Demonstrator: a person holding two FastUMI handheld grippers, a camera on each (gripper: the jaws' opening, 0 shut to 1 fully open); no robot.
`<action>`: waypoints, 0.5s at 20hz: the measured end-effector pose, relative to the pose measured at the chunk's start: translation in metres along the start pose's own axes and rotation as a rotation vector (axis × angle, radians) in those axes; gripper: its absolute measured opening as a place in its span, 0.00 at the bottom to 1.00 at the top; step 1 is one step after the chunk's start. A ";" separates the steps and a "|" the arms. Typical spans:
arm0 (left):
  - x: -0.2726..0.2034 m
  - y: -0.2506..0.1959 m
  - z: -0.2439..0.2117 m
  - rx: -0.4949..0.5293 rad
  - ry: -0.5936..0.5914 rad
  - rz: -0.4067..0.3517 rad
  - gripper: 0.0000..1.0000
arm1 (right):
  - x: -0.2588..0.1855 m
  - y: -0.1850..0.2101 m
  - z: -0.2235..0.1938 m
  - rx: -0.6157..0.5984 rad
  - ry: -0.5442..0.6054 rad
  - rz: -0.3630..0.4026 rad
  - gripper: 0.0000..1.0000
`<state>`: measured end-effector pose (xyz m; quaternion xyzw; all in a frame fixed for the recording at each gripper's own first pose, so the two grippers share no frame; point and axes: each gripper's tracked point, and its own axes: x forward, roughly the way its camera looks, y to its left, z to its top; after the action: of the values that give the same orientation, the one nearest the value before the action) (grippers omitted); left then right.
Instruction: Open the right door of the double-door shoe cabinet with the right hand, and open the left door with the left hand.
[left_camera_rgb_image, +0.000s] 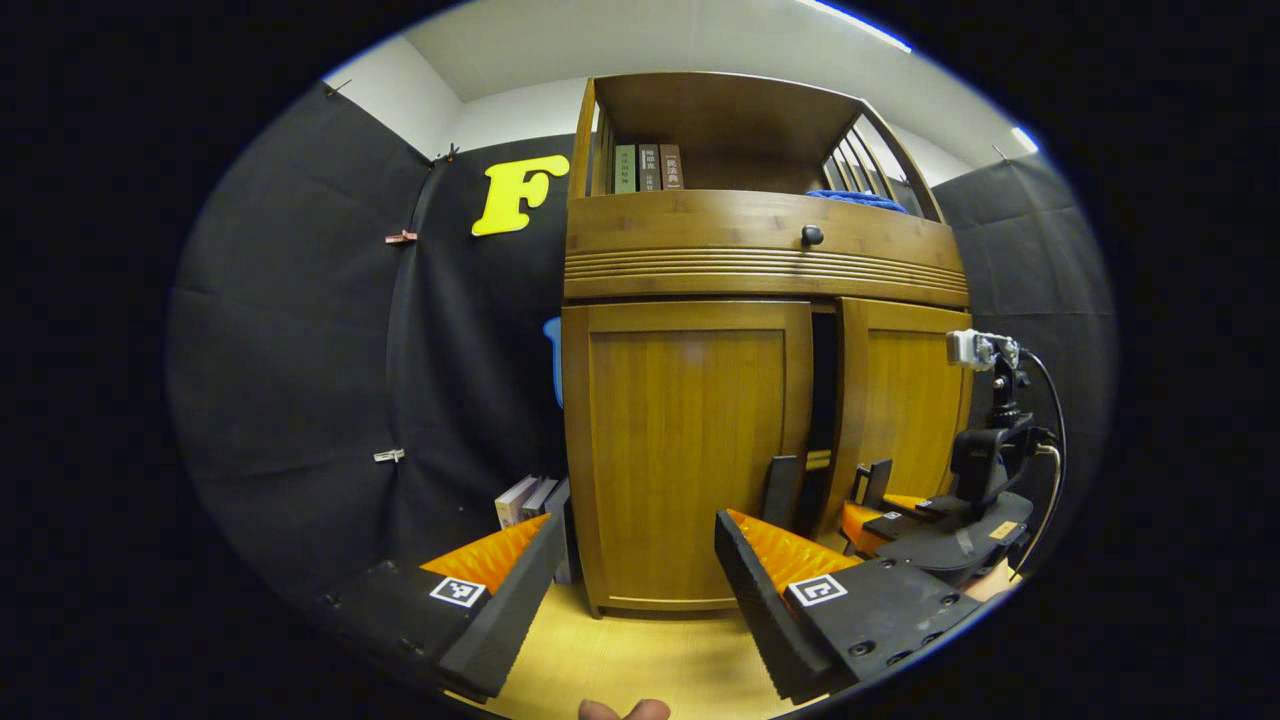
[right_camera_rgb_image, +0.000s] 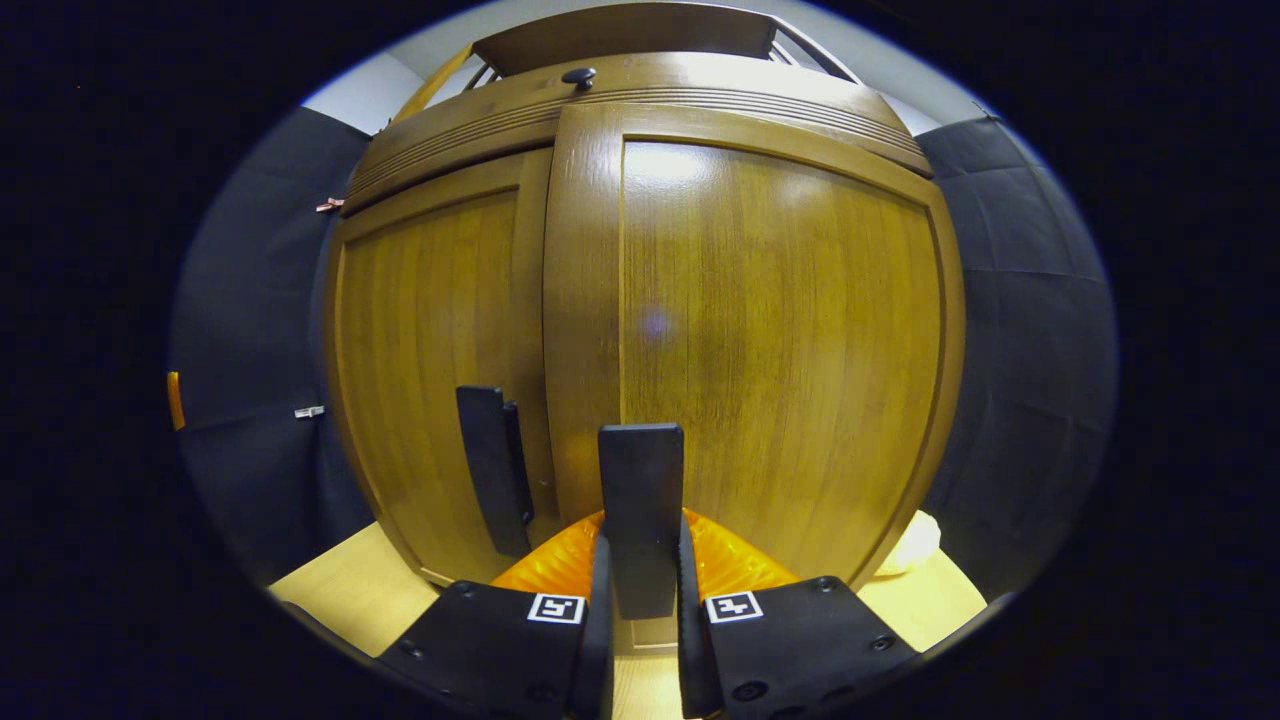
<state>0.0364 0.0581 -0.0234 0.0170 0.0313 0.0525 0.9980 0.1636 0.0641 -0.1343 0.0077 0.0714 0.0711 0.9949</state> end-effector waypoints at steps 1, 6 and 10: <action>-0.004 0.000 0.000 0.001 -0.001 0.000 0.94 | -0.006 -0.001 0.001 0.001 0.001 0.001 0.29; -0.020 0.001 -0.003 -0.005 0.000 0.004 0.94 | -0.038 -0.015 -0.004 0.005 0.005 -0.013 0.29; -0.029 -0.003 -0.005 -0.009 0.000 0.004 0.94 | -0.060 -0.026 -0.005 0.007 0.009 -0.023 0.29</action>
<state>0.0073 0.0522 -0.0266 0.0124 0.0311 0.0544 0.9980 0.1082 0.0295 -0.1320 0.0100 0.0761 0.0592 0.9953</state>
